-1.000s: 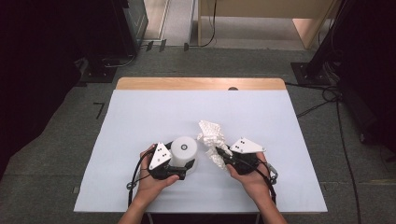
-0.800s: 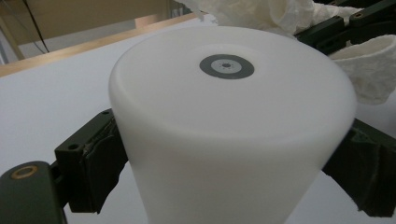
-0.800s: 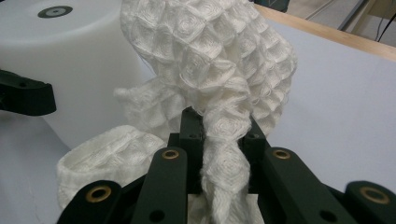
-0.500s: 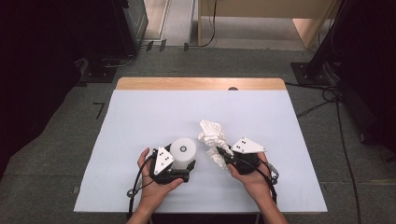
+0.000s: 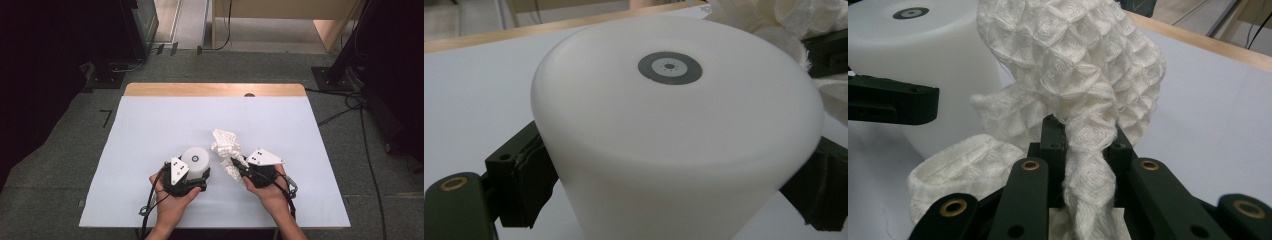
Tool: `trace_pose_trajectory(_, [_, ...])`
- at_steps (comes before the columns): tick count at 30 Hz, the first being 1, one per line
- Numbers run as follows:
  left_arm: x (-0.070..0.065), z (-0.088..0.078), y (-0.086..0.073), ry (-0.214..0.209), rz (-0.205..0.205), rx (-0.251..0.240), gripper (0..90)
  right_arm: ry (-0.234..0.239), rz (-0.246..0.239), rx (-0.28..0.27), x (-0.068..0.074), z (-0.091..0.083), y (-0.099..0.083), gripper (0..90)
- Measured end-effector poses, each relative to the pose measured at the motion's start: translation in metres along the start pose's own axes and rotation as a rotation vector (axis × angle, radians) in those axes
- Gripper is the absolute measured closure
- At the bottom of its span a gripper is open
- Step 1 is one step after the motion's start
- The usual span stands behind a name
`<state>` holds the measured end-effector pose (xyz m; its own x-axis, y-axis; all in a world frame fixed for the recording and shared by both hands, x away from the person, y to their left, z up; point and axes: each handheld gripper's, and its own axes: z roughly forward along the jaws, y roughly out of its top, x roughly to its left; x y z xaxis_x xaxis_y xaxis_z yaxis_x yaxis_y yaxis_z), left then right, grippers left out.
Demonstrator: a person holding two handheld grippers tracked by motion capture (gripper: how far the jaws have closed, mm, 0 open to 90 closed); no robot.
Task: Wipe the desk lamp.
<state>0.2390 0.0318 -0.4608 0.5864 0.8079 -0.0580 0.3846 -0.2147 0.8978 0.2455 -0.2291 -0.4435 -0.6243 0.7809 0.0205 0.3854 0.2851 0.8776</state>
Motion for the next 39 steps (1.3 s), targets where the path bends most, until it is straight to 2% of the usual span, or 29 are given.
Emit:
trace_pose_trajectory(3, [0.015,-0.002,0.002,-0.123,-0.034,-0.016,8.4,0.032,-0.007,-0.027,0.004,-0.004,0.004,77.1])
trace_pose_trajectory(5, [0.021,-0.003,0.005,-0.208,-0.028,-0.009,8.5,0.056,-0.029,-0.055,0.011,-0.007,0.009,77.1])
trace_pose_trajectory(8, [0.023,-0.005,0.009,-0.285,-0.001,0.001,8.5,0.071,-0.063,-0.086,0.022,-0.011,0.015,77.2])
trace_pose_trajectory(10, [0.023,-0.006,0.01,-0.308,-0.007,-0.006,8.5,0.071,-0.087,-0.108,0.028,-0.011,0.017,77.1])
trace_pose_trajectory(13, [0.022,-0.005,0.011,-0.376,-0.037,-0.005,8.5,0.062,-0.106,-0.137,0.035,-0.01,0.018,77.2])
trace_pose_trajectory(14, [0.021,-0.005,0.011,-0.385,-0.04,-0.003,8.5,0.063,-0.109,-0.147,0.036,-0.009,0.017,77.2])
trace_pose_trajectory(17, [0.02,-0.004,0.012,-0.382,-0.042,-0.006,8.5,0.073,-0.118,-0.129,0.04,-0.004,0.014,77.2])
trace_pose_trajectory(21, [0.025,-0.006,0.012,-0.38,-0.06,-0.018,8.5,0.104,-0.103,-0.072,0.037,0.004,0.007,77.3])
trace_pose_trajectory(25, [0.035,-0.01,0.014,-0.363,-0.088,-0.033,8.6,0.148,-0.153,0.055,0.038,0.016,-0.002,77.2])
trace_pose_trajectory(28, [0.042,-0.012,0.015,-0.354,-0.112,-0.044,8.6,0.159,-0.207,0.099,0.043,0.021,-0.005,77.2])
trace_pose_trajectory(30, [0.044,-0.012,0.014,-0.358,-0.123,-0.043,8.6,0.155,-0.195,0.09,0.043,0.02,-0.003,77.3])
trace_pose_trajectory(33, [0.039,-0.009,0.013,-0.368,-0.099,-0.024,8.6,0.148,-0.162,0.034,0.04,0.013,0.003,77.3])
trace_pose_trajectory(37, [0.026,-0.004,0.012,-0.388,-0.063,-0.003,8.6,0.102,-0.142,-0.05,0.039,0.003,0.011,77.3])
trace_pose_trajectory(39, [0.025,-0.003,0.012,-0.388,-0.059,-0.003,8.6,0.098,-0.134,-0.066,0.037,0.0,0.011,77.3])
